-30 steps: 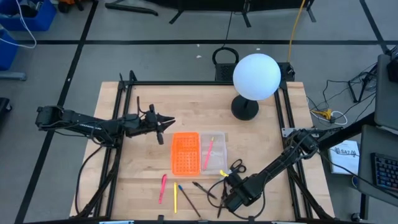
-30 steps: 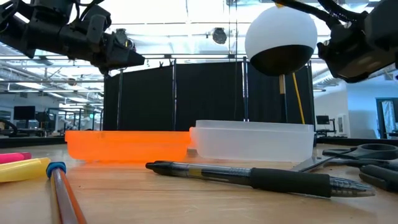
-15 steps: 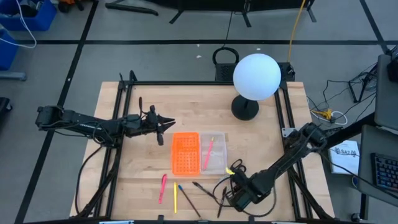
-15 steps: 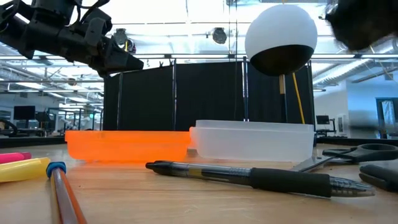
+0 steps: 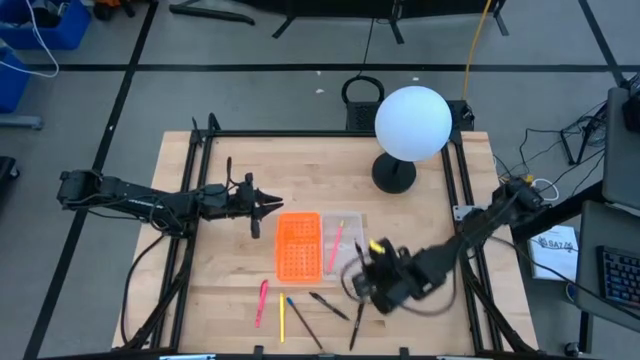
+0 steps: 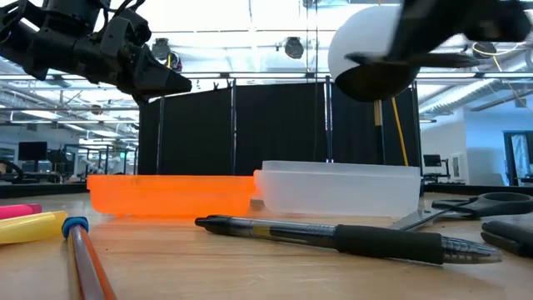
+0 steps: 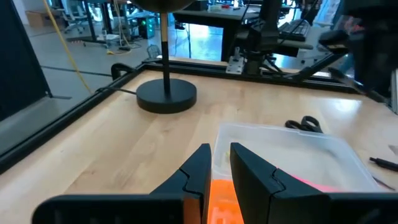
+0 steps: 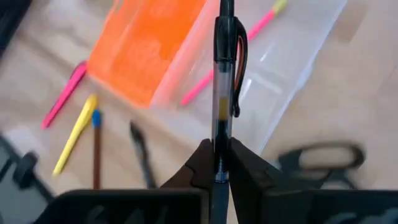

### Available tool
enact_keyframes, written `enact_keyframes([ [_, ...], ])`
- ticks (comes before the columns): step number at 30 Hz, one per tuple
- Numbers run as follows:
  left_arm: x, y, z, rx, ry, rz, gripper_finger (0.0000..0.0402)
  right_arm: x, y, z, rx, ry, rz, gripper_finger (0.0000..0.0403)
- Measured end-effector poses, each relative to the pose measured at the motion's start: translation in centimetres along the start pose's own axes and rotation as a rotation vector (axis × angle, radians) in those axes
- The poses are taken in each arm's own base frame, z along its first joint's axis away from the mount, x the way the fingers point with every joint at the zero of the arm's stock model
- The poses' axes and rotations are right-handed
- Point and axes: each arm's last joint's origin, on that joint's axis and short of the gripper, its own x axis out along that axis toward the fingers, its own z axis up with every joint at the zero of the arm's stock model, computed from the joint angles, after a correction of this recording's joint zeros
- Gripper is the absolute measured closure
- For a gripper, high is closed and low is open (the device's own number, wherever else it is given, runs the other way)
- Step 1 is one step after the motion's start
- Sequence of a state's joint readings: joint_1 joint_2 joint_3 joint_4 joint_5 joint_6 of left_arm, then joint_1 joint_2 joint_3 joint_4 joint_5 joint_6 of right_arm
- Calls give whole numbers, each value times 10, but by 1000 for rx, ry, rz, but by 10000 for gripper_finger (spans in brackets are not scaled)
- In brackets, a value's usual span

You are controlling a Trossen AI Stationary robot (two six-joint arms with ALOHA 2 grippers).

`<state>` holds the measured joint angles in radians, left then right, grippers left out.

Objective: Pick & place school supplies into a supply box
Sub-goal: Put the right black pen into the orange supply box

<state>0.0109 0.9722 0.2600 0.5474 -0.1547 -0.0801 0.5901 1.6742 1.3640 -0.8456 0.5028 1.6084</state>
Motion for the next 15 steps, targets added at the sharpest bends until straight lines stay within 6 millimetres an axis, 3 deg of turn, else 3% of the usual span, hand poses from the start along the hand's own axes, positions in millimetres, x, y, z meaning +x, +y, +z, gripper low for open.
enact_keyframes([
  [8,0,0,-2,38,25,3,334,37,0,76,71,29,14,383],
  [12,0,0,-3,59,30,4,334,59,-6,97,126,58,84,383],
  [15,0,0,-5,65,50,5,334,77,-16,102,165,120,139,383],
])
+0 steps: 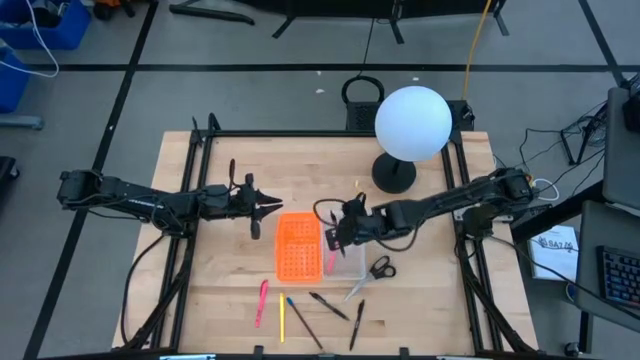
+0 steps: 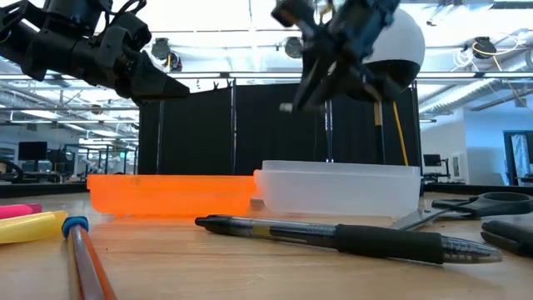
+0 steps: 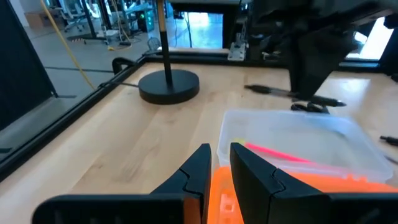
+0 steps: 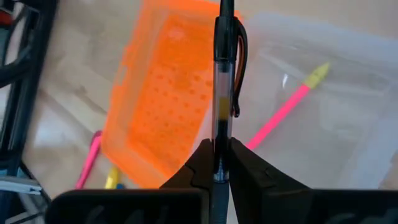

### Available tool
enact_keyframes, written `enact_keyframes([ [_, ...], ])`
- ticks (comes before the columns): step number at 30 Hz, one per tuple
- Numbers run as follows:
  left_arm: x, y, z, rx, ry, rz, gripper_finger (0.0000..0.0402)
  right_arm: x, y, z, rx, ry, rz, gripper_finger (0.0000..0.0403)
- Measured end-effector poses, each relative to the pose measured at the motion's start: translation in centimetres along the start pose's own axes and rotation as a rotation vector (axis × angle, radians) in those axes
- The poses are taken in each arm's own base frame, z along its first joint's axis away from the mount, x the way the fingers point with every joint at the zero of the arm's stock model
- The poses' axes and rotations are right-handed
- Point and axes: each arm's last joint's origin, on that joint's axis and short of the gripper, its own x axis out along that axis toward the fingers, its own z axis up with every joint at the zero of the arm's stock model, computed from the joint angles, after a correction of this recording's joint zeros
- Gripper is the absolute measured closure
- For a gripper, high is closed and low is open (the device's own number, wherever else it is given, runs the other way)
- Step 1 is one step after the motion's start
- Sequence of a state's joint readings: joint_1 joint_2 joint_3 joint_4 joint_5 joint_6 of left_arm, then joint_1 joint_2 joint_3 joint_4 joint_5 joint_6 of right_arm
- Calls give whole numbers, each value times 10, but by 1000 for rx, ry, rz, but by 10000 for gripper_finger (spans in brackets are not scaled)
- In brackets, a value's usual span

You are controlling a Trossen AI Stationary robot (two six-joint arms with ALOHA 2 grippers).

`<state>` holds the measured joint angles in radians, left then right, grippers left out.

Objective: Pick & place school supplies into a supply box
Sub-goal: Put the right black pen into the orange supply box

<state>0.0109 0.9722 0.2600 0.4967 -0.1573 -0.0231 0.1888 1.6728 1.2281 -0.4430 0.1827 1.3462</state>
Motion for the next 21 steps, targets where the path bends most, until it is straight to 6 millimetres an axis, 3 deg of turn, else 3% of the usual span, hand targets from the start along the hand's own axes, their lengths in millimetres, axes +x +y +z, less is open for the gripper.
enact_keyframes([
  [6,0,0,-1,-3,14,0,334,22,-27,-6,91,42,33,383],
  [13,0,0,-1,-8,15,2,334,31,-48,-14,128,50,-32,383],
  [21,0,0,-1,-9,15,2,334,36,-52,-9,129,24,-57,383],
])
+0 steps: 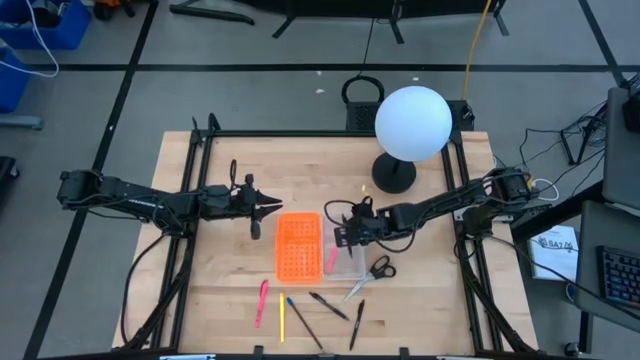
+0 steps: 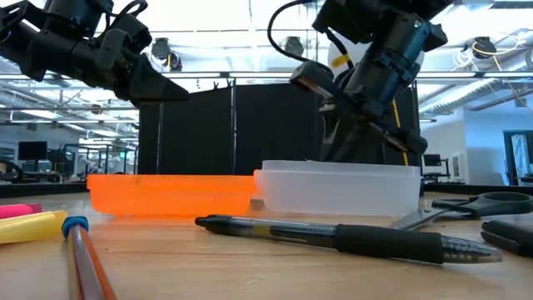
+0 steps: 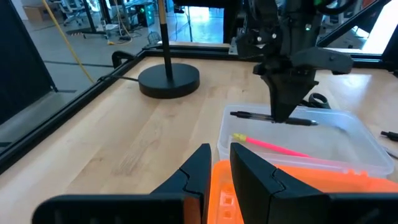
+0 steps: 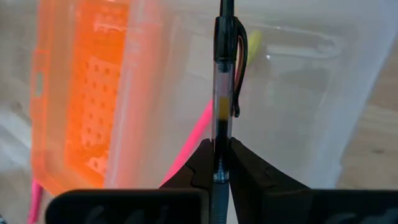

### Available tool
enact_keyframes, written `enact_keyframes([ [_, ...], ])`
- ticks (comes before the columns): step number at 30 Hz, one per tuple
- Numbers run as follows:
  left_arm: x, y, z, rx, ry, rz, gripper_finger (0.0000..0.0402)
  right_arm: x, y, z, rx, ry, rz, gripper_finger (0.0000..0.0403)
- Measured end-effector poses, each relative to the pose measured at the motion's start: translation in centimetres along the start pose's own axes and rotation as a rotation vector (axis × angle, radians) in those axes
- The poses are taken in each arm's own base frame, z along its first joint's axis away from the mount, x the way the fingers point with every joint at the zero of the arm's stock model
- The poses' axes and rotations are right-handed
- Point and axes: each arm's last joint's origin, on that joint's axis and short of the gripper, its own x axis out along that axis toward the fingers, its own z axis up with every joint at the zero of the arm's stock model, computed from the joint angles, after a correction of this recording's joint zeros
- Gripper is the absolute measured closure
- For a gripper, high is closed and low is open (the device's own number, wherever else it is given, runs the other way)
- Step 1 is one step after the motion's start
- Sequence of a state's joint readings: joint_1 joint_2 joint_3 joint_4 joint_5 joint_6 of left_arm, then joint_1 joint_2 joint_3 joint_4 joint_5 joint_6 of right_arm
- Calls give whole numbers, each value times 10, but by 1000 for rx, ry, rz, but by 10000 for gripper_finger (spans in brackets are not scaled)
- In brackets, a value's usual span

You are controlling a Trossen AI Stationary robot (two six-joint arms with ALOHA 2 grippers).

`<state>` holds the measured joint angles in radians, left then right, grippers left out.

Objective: Pick & place school supplies into a supply box
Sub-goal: Put the right black pen into the orange supply box

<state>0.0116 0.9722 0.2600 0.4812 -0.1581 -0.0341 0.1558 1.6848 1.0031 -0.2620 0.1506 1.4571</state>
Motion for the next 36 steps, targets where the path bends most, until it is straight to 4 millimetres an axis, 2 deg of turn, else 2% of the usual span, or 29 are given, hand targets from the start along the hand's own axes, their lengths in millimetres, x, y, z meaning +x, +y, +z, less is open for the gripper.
enact_keyframes([
  [15,0,0,0,-3,-2,1,334,10,-4,-3,-23,28,-41,383],
  [18,0,0,1,-5,-6,1,334,8,2,-2,-54,34,-79,383],
  [23,0,0,2,-16,-17,0,334,-1,26,4,-128,45,-169,383],
  [25,0,0,2,-24,-16,1,334,-1,29,5,-138,56,-234,383],
  [31,0,0,2,-30,-12,1,334,18,35,2,-116,88,-264,383],
  [36,0,0,1,-30,-10,0,334,32,33,-2,-112,146,-274,383],
])
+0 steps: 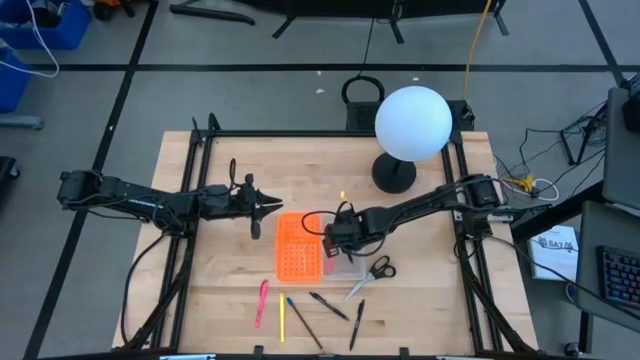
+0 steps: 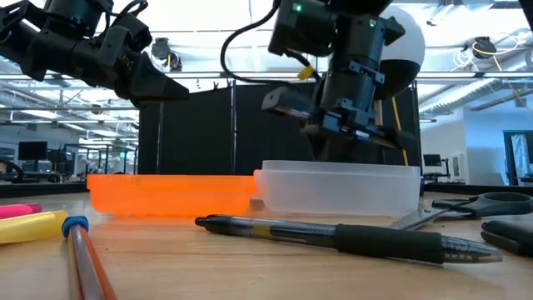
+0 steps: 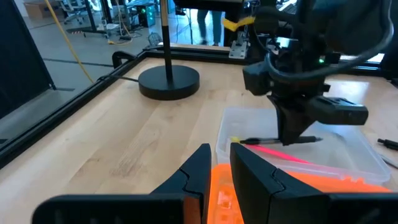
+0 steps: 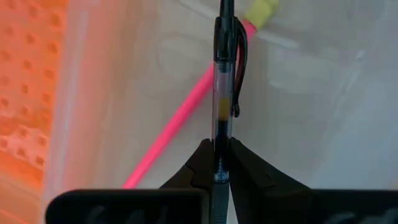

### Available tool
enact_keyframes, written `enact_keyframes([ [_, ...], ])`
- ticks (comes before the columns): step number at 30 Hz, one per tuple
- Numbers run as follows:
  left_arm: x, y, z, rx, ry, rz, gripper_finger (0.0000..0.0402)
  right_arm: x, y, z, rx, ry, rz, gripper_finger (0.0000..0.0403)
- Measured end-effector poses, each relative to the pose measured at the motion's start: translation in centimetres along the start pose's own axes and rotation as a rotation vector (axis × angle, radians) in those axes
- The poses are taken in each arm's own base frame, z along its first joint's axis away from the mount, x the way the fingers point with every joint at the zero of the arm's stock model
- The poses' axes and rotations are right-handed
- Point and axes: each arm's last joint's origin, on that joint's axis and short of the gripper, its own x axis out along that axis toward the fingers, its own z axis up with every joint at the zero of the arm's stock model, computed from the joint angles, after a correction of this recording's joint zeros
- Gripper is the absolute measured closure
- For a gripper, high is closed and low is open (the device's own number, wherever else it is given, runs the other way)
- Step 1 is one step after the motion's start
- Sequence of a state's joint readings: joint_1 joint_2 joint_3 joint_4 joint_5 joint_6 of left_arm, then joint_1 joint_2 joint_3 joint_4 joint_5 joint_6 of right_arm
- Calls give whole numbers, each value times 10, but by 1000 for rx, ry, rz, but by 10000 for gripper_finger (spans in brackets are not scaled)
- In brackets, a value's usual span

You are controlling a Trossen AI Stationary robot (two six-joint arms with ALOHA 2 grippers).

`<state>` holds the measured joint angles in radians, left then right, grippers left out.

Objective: Pick & place school supplies into a supply box
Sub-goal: Put the right black pen into the orange supply box, then put the black pen into the orange supply box

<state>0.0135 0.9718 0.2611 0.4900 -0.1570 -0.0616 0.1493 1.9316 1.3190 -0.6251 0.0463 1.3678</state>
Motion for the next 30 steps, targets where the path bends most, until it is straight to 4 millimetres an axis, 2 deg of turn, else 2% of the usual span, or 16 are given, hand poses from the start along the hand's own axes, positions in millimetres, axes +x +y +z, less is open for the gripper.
enact_keyframes([
  [7,0,0,0,0,0,0,334,1,-2,4,-30,-2,-9,378],
  [13,0,0,0,0,0,-1,334,1,0,4,-35,16,8,313],
  [18,0,0,0,-4,0,-2,334,-4,0,6,-77,6,20,285],
  [25,0,0,0,1,1,-3,334,-37,-2,12,-177,-83,68,282],
  [28,0,0,0,4,1,-3,334,-57,-3,14,-300,-142,101,285],
  [30,0,0,0,4,-3,-3,334,-73,-2,10,-416,-241,111,287],
])
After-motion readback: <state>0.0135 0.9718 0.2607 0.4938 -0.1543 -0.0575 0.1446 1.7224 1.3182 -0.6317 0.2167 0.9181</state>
